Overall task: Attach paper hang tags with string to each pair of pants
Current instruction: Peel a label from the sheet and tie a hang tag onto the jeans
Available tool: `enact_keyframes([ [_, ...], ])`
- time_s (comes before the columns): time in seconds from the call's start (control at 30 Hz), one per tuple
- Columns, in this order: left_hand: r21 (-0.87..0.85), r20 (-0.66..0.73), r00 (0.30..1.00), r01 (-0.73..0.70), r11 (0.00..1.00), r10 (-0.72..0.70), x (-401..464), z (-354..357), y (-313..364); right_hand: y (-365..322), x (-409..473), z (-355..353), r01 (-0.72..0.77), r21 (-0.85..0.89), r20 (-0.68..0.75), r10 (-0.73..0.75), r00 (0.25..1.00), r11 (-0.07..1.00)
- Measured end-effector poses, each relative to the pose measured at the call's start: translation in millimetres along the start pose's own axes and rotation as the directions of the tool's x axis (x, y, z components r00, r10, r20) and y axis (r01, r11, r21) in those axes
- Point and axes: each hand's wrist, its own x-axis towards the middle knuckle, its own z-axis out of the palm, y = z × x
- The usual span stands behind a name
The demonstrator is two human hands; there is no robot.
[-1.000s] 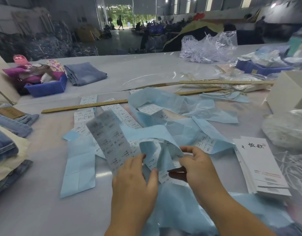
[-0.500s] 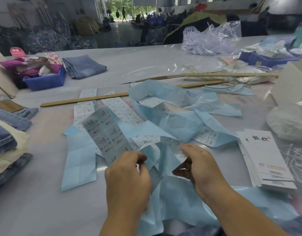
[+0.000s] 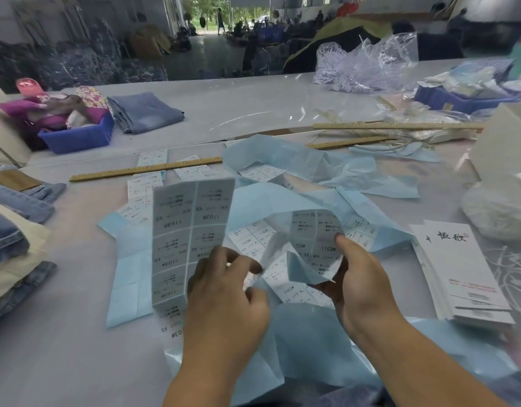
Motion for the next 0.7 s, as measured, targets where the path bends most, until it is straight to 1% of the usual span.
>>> enact_keyframes([
  [0.07, -0.143, 0.010, 0.998, -0.054, 0.988, 0.056, -1, 2, 0, 0, 0, 2, -0.007, -0.010, 0.038, 0.008, 0.999, 1.000],
  [0.17, -0.400, -0.013, 0.996, -0.081, 0.913, 0.083, -2, 1, 2, 0, -1, 4, -0.011, -0.020, 0.088, 0.012, 0.996, 1.000],
  [0.23, -0.476, -0.022, 0.996, -0.086, 0.875, 0.087, -3, 0, 4, 0, -2, 4, -0.002, -0.022, 0.124, 0.005, 0.992, 1.000],
  [0.3, -0.435, 0.006, 0.992, -0.111, 0.894, 0.127, -3, 1, 6, -1, -4, 5, 0.000, -0.019, 0.167, 0.004, 0.986, 1.000],
  [0.37, -0.378, 0.021, 0.981, -0.173, 0.910, 0.195, -3, 2, 9, 0, -5, 5, -0.008, -0.008, 0.209, 0.009, 0.978, 1.000],
  [0.47, -0.379, 0.000, 0.977, -0.196, 0.904, 0.212, -3, 1, 10, 1, -3, 3, 0.004, -0.014, 0.237, 0.000, 0.972, 1.000],
  [0.53, -0.402, -0.001, 0.986, -0.154, 0.903, 0.167, -1, 1, 9, 3, -1, 2, 0.044, -0.070, 0.247, -0.025, 0.969, 0.997],
  [0.6, -0.395, -0.016, 0.999, -0.045, 0.918, 0.043, 1, 2, 4, 4, -2, 4, 0.106, -0.170, 0.297, -0.052, 0.953, 0.980],
  [0.63, -0.360, -0.034, 0.999, 0.010, 0.933, -0.023, 2, 3, 1, 5, -3, 4, 0.134, -0.223, 0.339, -0.052, 0.939, 0.965],
  [0.67, -0.302, -0.073, 0.996, 0.034, 0.953, -0.058, 3, 4, -1, 5, -6, 6, 0.147, -0.277, 0.377, -0.034, 0.926, 0.949],
  [0.7, -0.244, -0.119, 0.991, 0.029, 0.969, -0.059, 3, 4, -3, 5, -8, 8, 0.167, -0.343, 0.397, -0.019, 0.918, 0.924],
])
